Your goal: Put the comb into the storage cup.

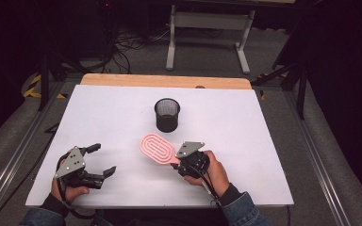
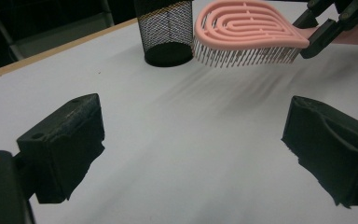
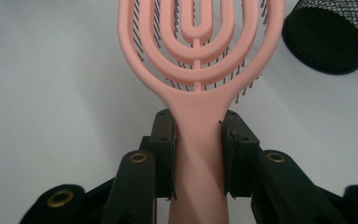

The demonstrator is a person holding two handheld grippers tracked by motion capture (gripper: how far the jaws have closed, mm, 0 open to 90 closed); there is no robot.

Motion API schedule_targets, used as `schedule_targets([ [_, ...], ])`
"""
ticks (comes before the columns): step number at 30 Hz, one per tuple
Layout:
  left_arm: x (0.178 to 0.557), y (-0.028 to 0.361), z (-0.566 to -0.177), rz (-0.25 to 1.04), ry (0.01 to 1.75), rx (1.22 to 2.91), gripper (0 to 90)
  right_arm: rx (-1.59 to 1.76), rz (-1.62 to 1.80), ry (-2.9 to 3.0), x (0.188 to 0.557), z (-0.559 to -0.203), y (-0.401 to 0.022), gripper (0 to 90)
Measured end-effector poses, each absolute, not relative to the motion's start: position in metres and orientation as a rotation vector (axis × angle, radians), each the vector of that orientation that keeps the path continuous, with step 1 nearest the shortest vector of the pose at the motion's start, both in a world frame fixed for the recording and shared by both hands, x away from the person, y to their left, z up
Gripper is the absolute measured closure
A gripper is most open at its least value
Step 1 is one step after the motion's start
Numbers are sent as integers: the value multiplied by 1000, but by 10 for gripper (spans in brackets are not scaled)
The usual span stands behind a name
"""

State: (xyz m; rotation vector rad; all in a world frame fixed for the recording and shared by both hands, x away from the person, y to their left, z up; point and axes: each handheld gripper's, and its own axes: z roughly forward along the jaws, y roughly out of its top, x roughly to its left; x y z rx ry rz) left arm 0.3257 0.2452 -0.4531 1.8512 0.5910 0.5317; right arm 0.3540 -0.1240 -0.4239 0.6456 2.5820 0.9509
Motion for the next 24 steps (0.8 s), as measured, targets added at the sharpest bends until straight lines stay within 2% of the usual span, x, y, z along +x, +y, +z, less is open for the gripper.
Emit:
schedule_targets([
  [24, 330, 234, -438, 473, 596, 1768, 73, 642, 1203, 2291, 345, -406, -137, 697],
])
